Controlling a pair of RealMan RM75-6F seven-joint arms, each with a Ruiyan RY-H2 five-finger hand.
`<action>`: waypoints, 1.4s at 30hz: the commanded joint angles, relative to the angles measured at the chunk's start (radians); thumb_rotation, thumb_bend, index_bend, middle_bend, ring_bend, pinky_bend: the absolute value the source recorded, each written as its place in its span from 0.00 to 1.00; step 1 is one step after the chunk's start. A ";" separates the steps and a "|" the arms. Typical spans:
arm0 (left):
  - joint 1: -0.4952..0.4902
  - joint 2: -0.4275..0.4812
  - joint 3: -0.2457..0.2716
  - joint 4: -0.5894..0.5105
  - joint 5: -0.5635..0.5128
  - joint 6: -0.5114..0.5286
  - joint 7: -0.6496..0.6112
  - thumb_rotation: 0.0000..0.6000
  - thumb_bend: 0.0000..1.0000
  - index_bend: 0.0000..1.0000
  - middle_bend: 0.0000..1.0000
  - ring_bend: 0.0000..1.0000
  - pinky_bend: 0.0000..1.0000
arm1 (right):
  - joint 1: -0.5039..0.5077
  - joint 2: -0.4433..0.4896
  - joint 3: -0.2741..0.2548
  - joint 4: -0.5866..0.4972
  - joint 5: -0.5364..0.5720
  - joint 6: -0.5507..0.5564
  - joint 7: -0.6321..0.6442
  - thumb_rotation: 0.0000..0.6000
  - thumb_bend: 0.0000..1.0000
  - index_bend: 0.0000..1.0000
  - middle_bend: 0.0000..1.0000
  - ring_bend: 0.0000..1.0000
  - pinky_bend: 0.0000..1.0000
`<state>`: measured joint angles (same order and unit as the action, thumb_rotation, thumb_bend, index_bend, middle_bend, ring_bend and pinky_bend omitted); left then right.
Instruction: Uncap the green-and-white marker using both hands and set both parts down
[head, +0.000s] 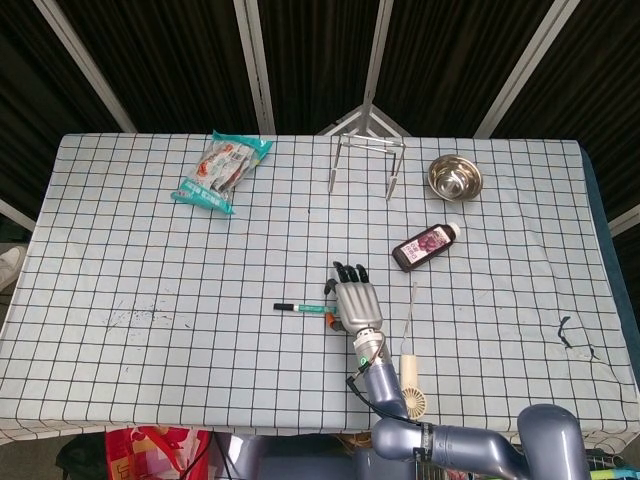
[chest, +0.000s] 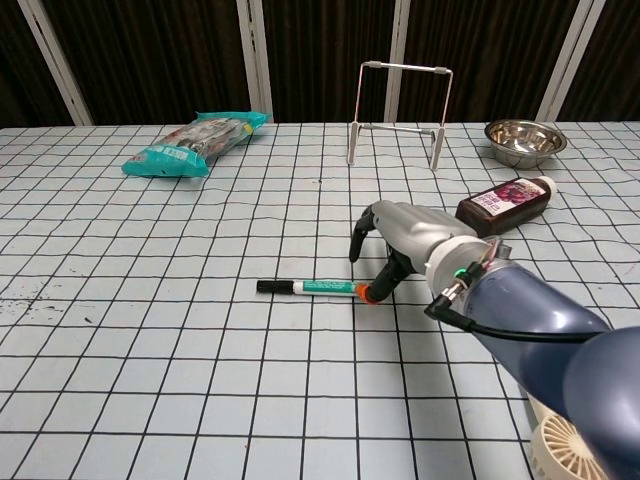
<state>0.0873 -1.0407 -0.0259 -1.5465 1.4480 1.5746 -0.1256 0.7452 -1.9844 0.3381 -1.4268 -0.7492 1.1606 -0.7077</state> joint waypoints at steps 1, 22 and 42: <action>0.003 0.001 -0.001 0.002 -0.003 0.003 -0.004 1.00 0.45 0.06 0.00 0.00 0.01 | -0.002 -0.010 -0.013 0.025 -0.005 -0.012 0.021 1.00 0.34 0.43 0.09 0.11 0.04; -0.002 0.002 -0.004 -0.036 -0.013 -0.006 0.049 1.00 0.45 0.06 0.00 0.00 0.01 | 0.008 -0.053 -0.021 0.112 -0.064 -0.047 0.108 1.00 0.34 0.53 0.09 0.11 0.04; 0.004 0.001 -0.008 -0.059 -0.014 0.013 0.082 1.00 0.45 0.06 0.00 0.00 0.00 | 0.001 -0.059 -0.023 0.143 -0.094 -0.066 0.160 1.00 0.39 0.69 0.09 0.13 0.04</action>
<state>0.0914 -1.0398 -0.0340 -1.6052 1.4337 1.5876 -0.0439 0.7479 -2.0422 0.3160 -1.2863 -0.8365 1.0958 -0.5555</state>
